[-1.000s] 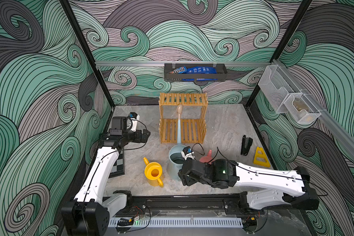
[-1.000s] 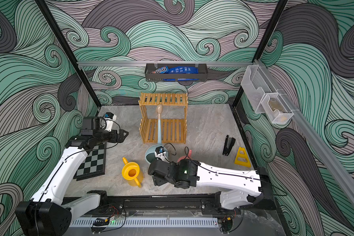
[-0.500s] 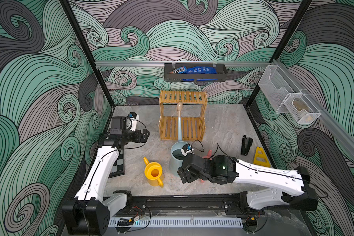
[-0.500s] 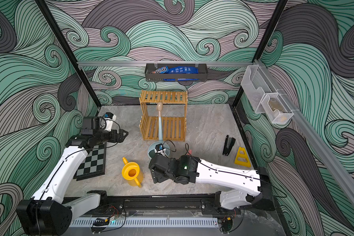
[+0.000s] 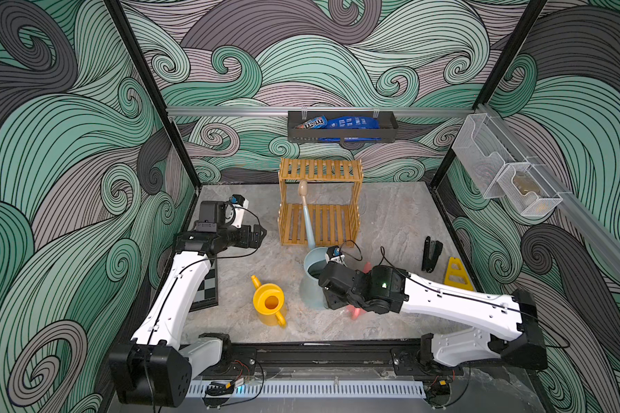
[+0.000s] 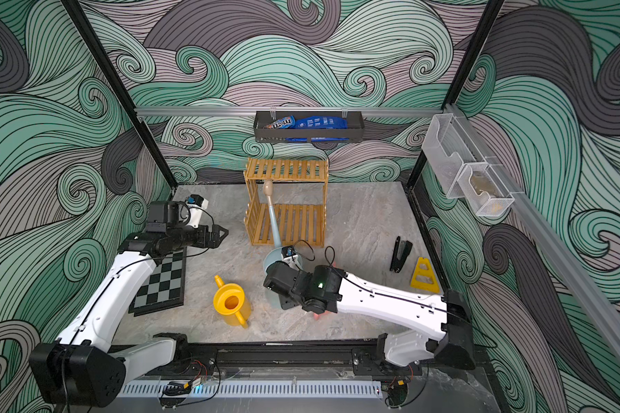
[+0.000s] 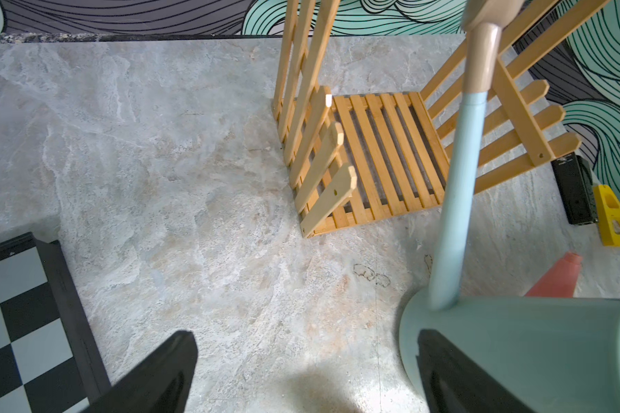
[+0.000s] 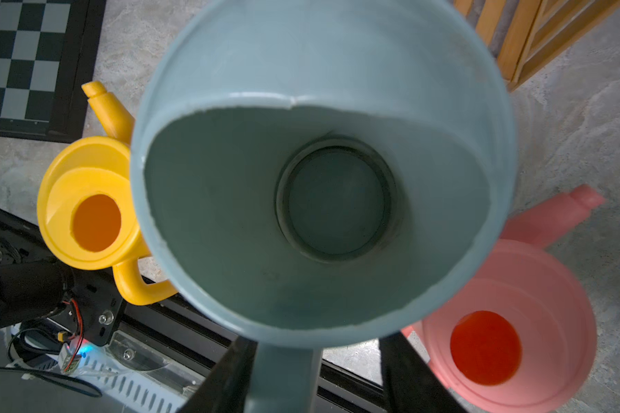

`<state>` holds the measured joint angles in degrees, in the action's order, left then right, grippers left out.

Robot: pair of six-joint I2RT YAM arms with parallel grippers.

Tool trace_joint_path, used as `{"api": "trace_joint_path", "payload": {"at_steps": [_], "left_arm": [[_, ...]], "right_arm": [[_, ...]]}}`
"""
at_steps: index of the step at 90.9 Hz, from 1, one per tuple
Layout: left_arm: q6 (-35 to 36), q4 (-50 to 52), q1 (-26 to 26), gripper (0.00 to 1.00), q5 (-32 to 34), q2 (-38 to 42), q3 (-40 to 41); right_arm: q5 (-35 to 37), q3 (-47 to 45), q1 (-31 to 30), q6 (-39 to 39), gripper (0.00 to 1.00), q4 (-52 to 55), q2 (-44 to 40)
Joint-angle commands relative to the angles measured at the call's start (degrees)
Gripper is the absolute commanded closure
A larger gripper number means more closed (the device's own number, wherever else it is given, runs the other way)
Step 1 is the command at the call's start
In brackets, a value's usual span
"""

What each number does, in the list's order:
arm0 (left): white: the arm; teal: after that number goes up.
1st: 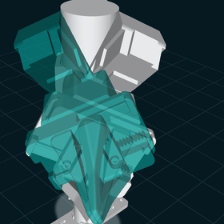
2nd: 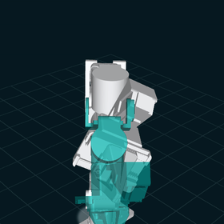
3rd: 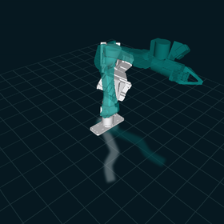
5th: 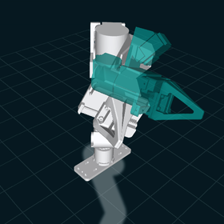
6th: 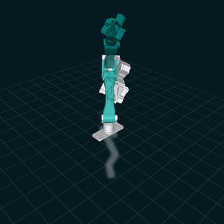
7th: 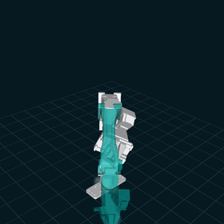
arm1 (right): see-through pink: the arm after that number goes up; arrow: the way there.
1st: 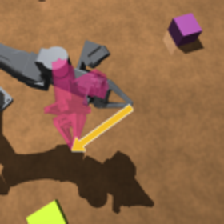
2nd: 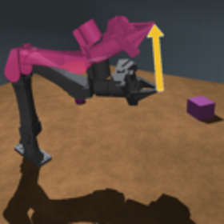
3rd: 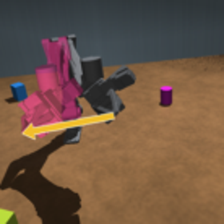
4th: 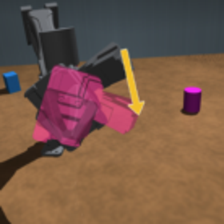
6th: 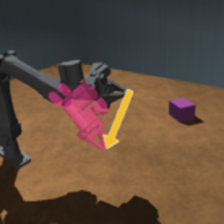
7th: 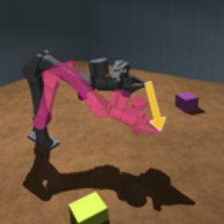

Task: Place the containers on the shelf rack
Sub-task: 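Pick up a container from the center of the board, then place the container on the shelf.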

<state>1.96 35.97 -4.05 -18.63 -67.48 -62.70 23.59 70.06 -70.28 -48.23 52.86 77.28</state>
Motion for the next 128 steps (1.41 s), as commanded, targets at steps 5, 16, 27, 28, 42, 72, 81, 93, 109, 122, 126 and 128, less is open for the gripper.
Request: {"api": "trace_joint_path", "payload": {"at_steps": [5,16,27,28,42,72,81,93,109,122,126,128], "left_arm": [[1.4,1.5,-2.3,0.01,0.1,-2.3,-5.5],[1.2,0.4,-4.1,0.02,0.2,-4.9,-7.7],[0.7,0.5,-5.2,0.02,1.5,-7.5,-10.3],[0.6,0.4,-5.3,0.02,1.6,-7.6,-10.4],[-0.1,0.5,-5.7,0.02,2.0,-9.5,-11.8],[-1.2,0.1,-6.4,0.05,3.0,-13.4,-14.5],[-1.5,-0.3,-6.8,0.07,3.2,-15.4,-15.3],[-2.4,-0.2,-7.6,0.09,3.6,-17.3,-16.9],[-3.6,-0.1,-8.5,0.11,4.3,-20.0,-18.4],[-3.2,0.2,-9.3,0.13,5.1,-21.4,-19.3],[-3.2,0.1,-9.5,0.14,5.1,-21.8,-19.5],[-3.2,0.1,-9.5,0.15,5.0,-22.1,-19.7]], "right_arm": [[2.0,0.7,0.1,0.2,0.66,-0.2,-1.8],[0.6,2.7,0.1,1.1,0.83,0.5,-2.1],[-1.6,6.2,0.0,2.1,0.92,1.4,-2.3],[-1.8,6.4,0.0,2.2,0.92,1.4,-2.4],[-1.9,7.4,0.1,1.7,0.94,1.3,-4.2],[-8.3,10.0,4.7,0.6,0.95,3.5,-5.1],[-9.7,9.3,4.7,0.9,0.98,3.5,-5.1],[-11.8,8.6,4.7,0.8,1.0,3.8,-5.1],[-13.5,7.4,7.0,0.9,1.0,4.1,-5.3],[-18.1,5.6,12.0,1.9,1.0,2.4,-6.3],[-19.4,5.1,13.6,2.5,1.0,1.8,-6.3],[-20.1,5.0,14.4,2.8,1.0,1.5,-6.3]]}}
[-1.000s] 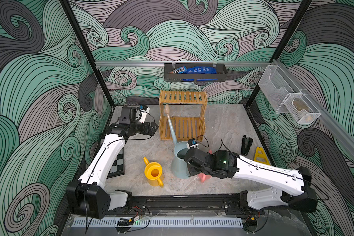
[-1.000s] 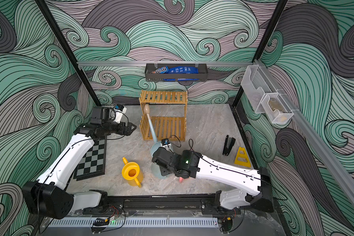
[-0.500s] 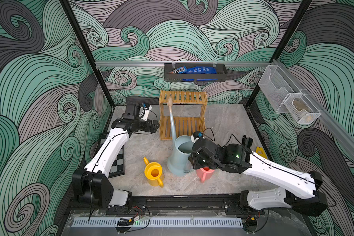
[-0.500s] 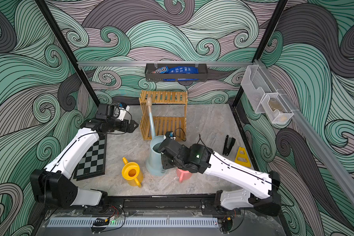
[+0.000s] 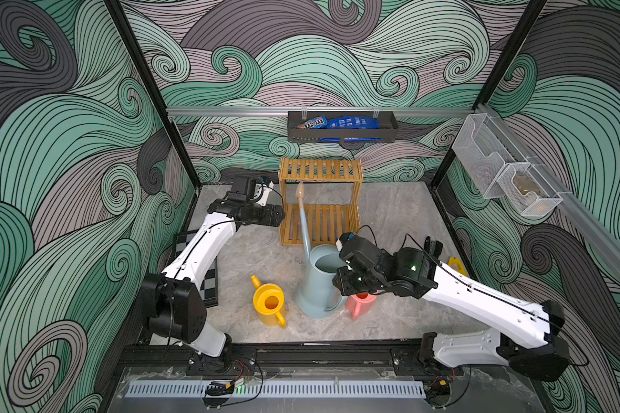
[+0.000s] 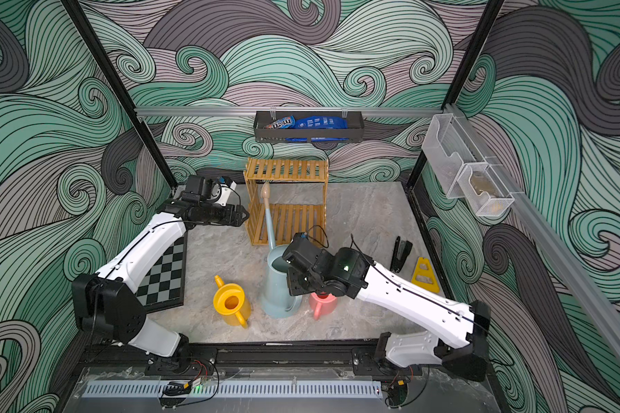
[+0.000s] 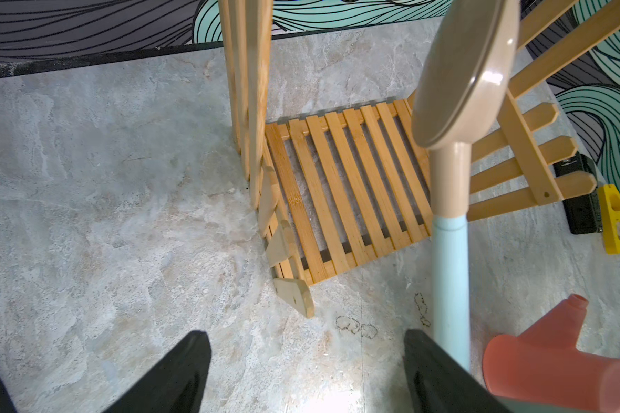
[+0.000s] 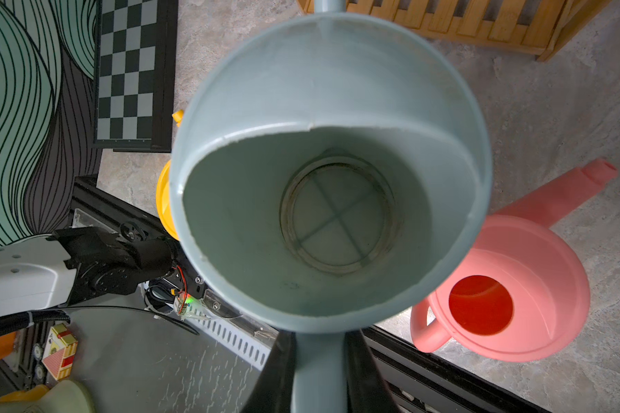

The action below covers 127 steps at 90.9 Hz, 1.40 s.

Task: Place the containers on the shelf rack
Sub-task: 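Place the container on the shelf.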

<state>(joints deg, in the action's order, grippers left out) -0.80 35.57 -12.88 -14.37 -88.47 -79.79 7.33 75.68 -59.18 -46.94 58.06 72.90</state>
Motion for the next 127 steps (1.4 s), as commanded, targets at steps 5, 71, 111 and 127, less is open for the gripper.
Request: {"api": "trace_joint_path", "payload": {"at_steps": [5,71,111,127], "left_arm": [[-0.4,1.0,-1.1,0.16,0.7,-1.7,-3.3],[-1.1,5.9,-5.0,0.45,7.9,-10.5,-9.0],[-3.0,8.3,-6.8,0.76,9.2,-13.3,-10.3],[-4.4,7.0,-8.0,0.81,8.8,-9.2,-6.6]], "right_arm": [[-5.1,-0.7,4.9,2.1,1.0,-4.3,-1.9],[-0.4,8.2,13.6,7.8,1.0,-10.7,7.0],[6.0,14.1,15.8,10.5,1.0,-10.0,12.4],[7.2,17.1,15.8,10.6,1.0,-9.0,13.7]]}}
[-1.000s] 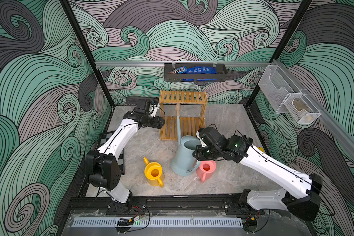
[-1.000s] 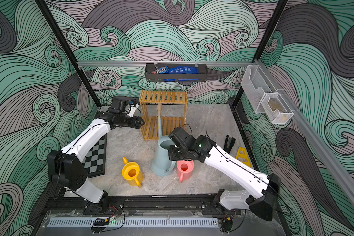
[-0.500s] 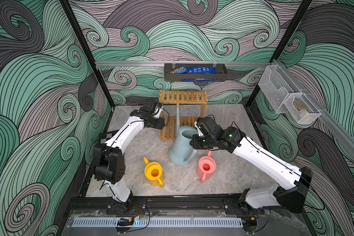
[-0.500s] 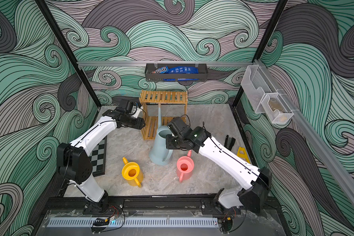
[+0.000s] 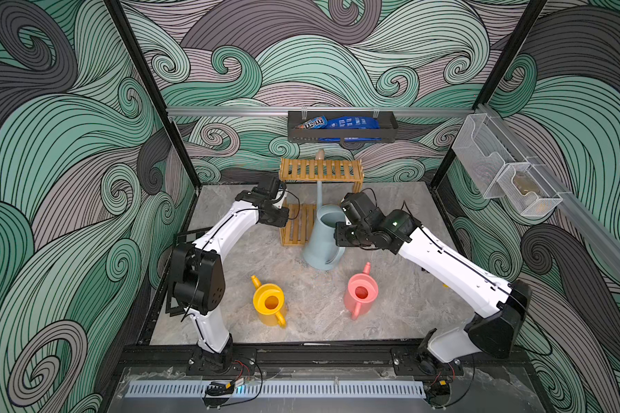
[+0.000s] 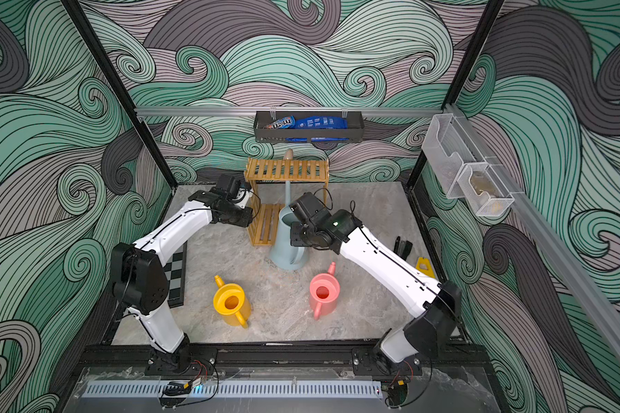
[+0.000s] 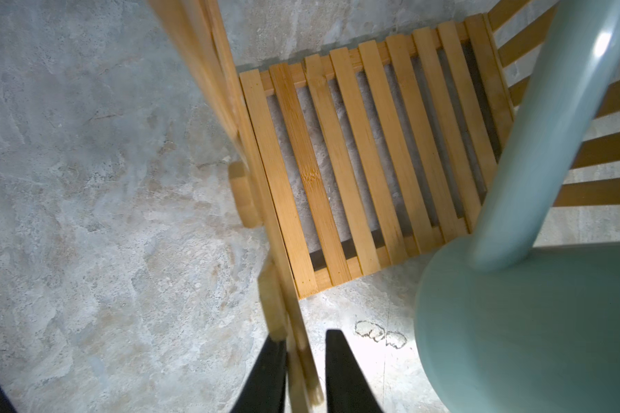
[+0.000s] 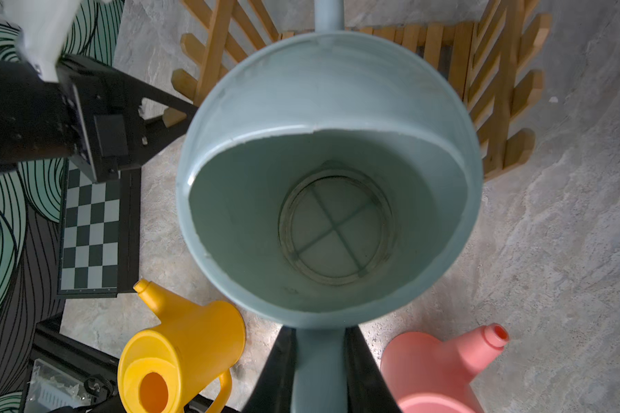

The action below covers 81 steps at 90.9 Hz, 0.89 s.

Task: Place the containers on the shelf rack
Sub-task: 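Place the container on the shelf.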

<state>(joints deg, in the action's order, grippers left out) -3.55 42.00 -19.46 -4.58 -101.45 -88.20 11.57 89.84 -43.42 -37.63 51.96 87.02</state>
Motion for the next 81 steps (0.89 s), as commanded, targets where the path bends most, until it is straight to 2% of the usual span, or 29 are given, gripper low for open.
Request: {"api": "trace_joint_path", "payload": {"at_steps": [1,31,46,81], "left_arm": [[-1.8,0.6,-1.5,0.81,-1.1,4.0,2.0],[-3.5,-0.1,-1.6,0.83,-1.9,7.6,5.7],[-3.2,-1.2,-1.7,0.87,-4.0,9.3,8.0],[-5.9,-4.4,-2.0,0.85,-4.0,14.7,13.4]], "right_arm": [[3.0,3.0,0.1,1.3,1.0,-2.9,-0.4],[6.5,3.5,-0.2,2.6,1.0,-3.9,1.1],[10.0,3.4,-1.5,3.6,1.0,-5.2,2.6],[12.2,2.0,-3.7,1.9,1.0,-7.9,6.0]]}}
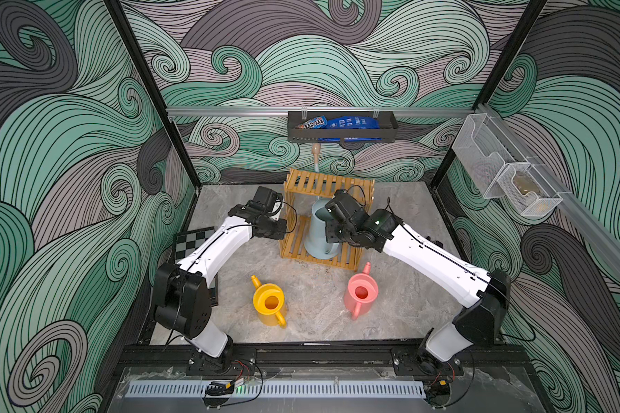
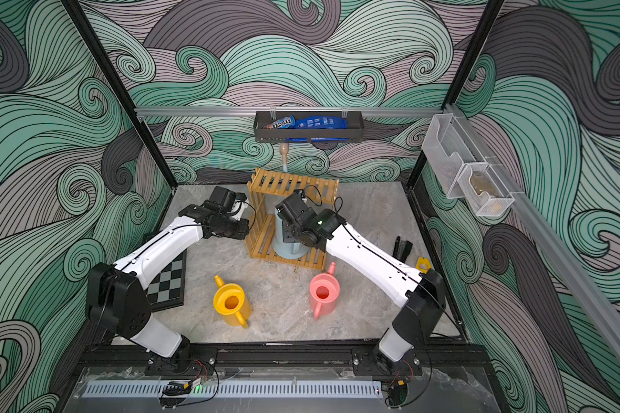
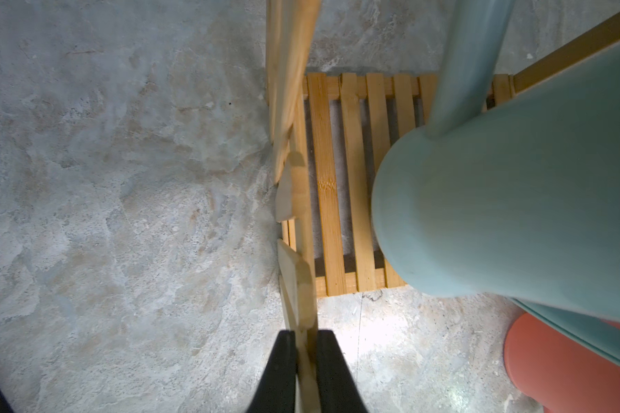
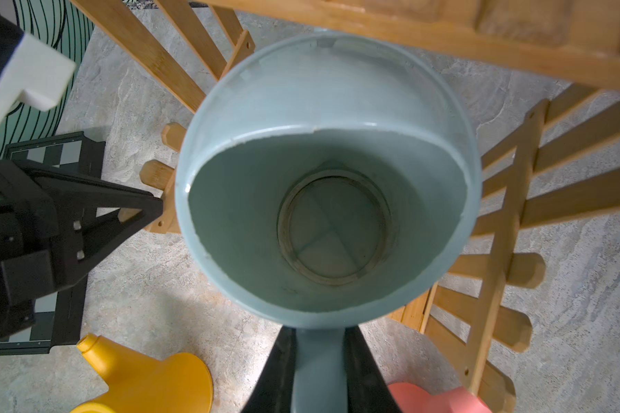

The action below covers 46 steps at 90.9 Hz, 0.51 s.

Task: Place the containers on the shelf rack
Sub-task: 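Place the container on the shelf.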

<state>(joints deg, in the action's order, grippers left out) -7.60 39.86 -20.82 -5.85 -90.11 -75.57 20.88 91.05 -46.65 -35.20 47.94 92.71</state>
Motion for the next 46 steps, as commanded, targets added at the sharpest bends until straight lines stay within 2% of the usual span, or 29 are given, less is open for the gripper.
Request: {"api": "trace_joint_path", "payload": {"at_steps": [1,23,36,46], "left_arm": [[-2.0,-2.4,-0.6,0.84,-2.7,3.5,1.0],[-7.2,-6.1,-0.8,0.79,-5.7,8.2,6.5],[-6.9,-7.4,-0.9,0.58,-8.4,10.4,7.8],[-6.1,-9.4,-0.9,0.54,-9.9,12.4,9.7]], "right_arm": [[3.0,0.9,-0.5,-0.6,1.0,-3.8,0.4],[4.2,2.0,-0.5,-1.0,1.0,-1.5,0.2],[3.6,0.9,-0.8,-2.4,1.0,-0.2,0.0],[3.2,0.8,-1.1,-3.8,1.0,0.8,0.4]]}}
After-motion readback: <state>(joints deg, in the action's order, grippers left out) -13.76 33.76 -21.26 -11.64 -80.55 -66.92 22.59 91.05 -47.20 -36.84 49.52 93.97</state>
